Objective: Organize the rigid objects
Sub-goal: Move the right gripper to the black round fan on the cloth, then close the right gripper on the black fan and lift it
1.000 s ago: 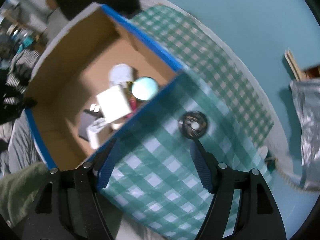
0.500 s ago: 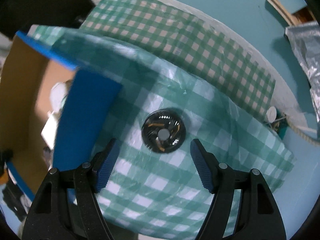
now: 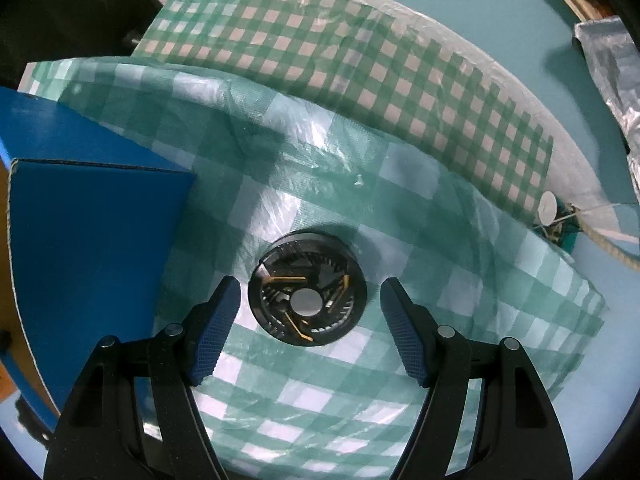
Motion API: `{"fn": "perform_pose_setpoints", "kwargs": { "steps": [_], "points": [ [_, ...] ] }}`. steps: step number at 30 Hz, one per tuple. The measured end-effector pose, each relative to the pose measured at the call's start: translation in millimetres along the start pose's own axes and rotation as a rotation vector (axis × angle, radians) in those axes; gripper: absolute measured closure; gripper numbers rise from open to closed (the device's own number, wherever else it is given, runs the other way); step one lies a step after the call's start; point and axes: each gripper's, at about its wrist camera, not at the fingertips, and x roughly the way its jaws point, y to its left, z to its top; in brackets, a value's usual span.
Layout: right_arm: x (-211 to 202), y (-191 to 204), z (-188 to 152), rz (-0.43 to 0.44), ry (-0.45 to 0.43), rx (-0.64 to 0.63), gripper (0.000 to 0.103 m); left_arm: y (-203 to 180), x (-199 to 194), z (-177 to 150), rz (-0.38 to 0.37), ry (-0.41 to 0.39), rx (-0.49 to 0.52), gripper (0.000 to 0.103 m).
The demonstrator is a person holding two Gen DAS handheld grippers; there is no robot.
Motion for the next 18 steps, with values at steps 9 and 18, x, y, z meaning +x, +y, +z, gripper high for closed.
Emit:
{"fn": "perform_pose_setpoints", "kwargs": {
  "steps": [9,18],
  "points": [
    [7.2,4.9,0.3,-0.002,0.008,0.018,0.041,0.0,-0.5,0.7,-0.001,-0.004,0.0,0.088],
    [6.9,4.7,-0.3,0.0,0.018,0.022,0.042,-0.8,-1.3,-0.9,-0.002,-0.005,0.0,0.088]
  ]
}}
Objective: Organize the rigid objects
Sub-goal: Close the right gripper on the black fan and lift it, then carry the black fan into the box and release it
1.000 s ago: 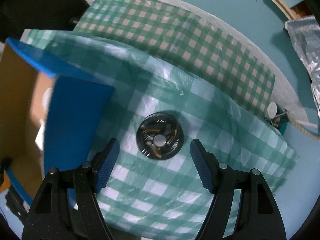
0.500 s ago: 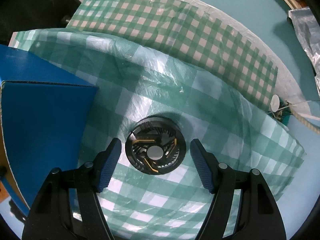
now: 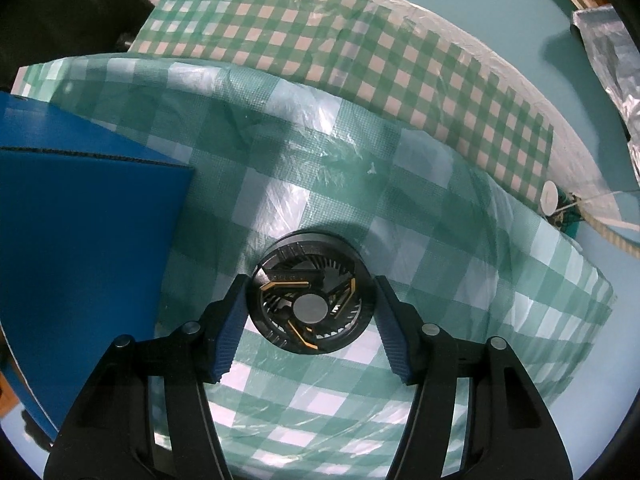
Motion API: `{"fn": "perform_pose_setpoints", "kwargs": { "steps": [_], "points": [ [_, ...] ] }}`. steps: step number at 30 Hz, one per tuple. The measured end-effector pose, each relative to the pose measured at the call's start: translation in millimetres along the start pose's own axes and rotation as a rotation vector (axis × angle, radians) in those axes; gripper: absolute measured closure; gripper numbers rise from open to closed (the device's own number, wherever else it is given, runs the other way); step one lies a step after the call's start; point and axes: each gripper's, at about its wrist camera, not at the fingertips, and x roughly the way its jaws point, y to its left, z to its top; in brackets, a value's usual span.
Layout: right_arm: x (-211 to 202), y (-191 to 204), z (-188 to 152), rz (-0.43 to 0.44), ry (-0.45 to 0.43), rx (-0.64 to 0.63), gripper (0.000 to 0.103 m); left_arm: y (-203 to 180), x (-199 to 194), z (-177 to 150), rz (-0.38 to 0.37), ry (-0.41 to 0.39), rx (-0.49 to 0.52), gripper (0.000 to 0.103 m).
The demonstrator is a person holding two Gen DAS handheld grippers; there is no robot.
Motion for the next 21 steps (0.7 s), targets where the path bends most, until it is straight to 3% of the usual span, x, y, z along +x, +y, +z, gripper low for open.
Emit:
{"fn": "perform_pose_setpoints", "kwargs": {
  "steps": [21],
  "points": [
    [-62,12,-36,0.035,-0.041,-0.07,0.042,-2,-2,-1,0.001,-0.009,0.029,0.088]
  ]
}}
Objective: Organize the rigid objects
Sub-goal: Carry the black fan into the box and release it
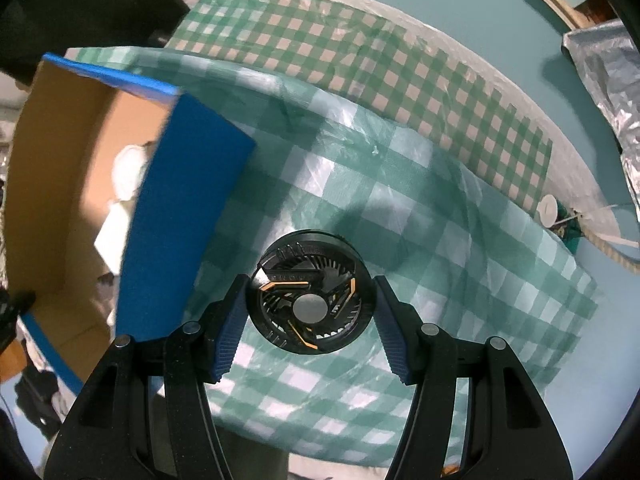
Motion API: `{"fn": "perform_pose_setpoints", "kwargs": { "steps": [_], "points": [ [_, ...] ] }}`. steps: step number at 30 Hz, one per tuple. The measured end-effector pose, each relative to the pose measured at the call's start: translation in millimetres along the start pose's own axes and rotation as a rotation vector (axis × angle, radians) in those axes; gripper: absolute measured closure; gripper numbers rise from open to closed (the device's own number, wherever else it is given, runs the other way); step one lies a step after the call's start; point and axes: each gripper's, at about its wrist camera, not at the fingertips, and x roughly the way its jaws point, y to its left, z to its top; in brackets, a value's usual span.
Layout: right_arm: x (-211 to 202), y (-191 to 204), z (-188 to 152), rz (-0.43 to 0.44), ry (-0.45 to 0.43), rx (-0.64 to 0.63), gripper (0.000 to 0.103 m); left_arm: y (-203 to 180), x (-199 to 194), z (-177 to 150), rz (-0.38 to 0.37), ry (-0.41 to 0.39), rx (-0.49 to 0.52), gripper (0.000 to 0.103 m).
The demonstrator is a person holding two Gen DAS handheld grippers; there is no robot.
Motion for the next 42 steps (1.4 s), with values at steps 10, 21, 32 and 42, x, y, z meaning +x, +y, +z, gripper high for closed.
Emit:
{"fn": "perform_pose_setpoints", "kwargs": {
  "steps": [10,21,32,42],
  "points": [
    [-47,22,-12,0.015,-0.061,-0.083,0.042,-1,-1,3,0.0,-0.003,0.015,0.088],
    [-82,66,-8,0.045,-0.119,-0.211,0.042,-2,-1,3,-0.001,-0.005,0.014,0.088],
    [-68,116,4,0.014,-0.124,-0.368,0.042,3,-1,2,-0.007,-0.007,0.001,0.088],
    [-39,148,9,-0.035,-0.104,-0.509,0.042,4,1,0,-0.005,-0.006,0.002,0.088]
  ]
}}
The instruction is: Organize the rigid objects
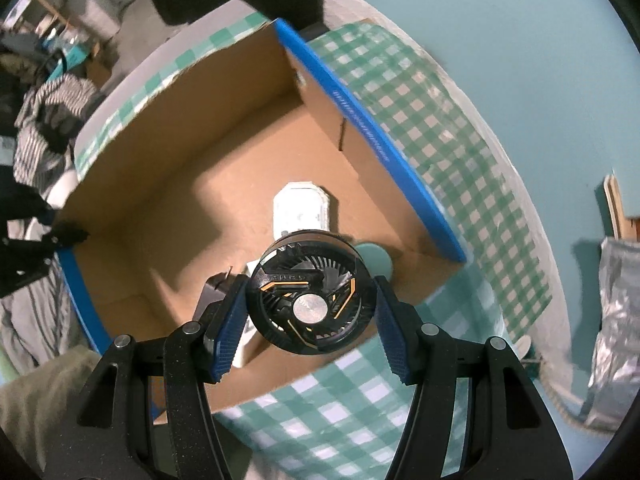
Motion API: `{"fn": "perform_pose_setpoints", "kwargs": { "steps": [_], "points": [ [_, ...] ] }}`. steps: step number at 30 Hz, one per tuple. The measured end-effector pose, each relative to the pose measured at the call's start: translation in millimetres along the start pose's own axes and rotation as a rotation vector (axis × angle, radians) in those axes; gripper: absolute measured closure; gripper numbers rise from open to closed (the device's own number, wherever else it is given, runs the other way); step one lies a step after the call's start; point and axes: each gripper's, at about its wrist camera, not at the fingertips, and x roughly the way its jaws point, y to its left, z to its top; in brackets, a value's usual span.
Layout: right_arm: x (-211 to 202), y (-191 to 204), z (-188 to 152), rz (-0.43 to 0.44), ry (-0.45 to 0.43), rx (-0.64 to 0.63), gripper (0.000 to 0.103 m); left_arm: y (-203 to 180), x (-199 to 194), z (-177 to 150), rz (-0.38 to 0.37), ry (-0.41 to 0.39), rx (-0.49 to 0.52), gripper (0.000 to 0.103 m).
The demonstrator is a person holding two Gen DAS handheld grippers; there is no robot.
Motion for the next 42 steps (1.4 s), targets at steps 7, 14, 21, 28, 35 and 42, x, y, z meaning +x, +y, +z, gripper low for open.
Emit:
{"fn": "perform_pose_setpoints", "kwargs": {
  "steps": [7,14,21,28,35,42],
  "points": [
    [25,14,5,-0.035,0.037,-0.082,0.042,-1,0,-1,0.0,-0.003,0.004,0.088],
    [36,21,6,-0.079,0.045,-0.099,0.042,-1,0,-2,0.0,-0.003,0.004,0.088],
    [27,22,2,-0.086,0.014,-0.078,0.034,-2,-1,-2,0.004,-0.003,0.011,0.088],
    [10,23,-3,-0.09,-0.017,-0.068,0.033,-3,-2,0,0.007,-0.003,0.017,0.088],
    [-13,20,-10,-0.082,-0.042,0.002,0.033,-6,-4,4,0.01,-0.008,0.021,0.088],
    [-56,5,-35,-0.069,-0.115,0.135,0.033,-3,-16,13,0.007,-0.049,-0.001,0.088]
  ]
}}
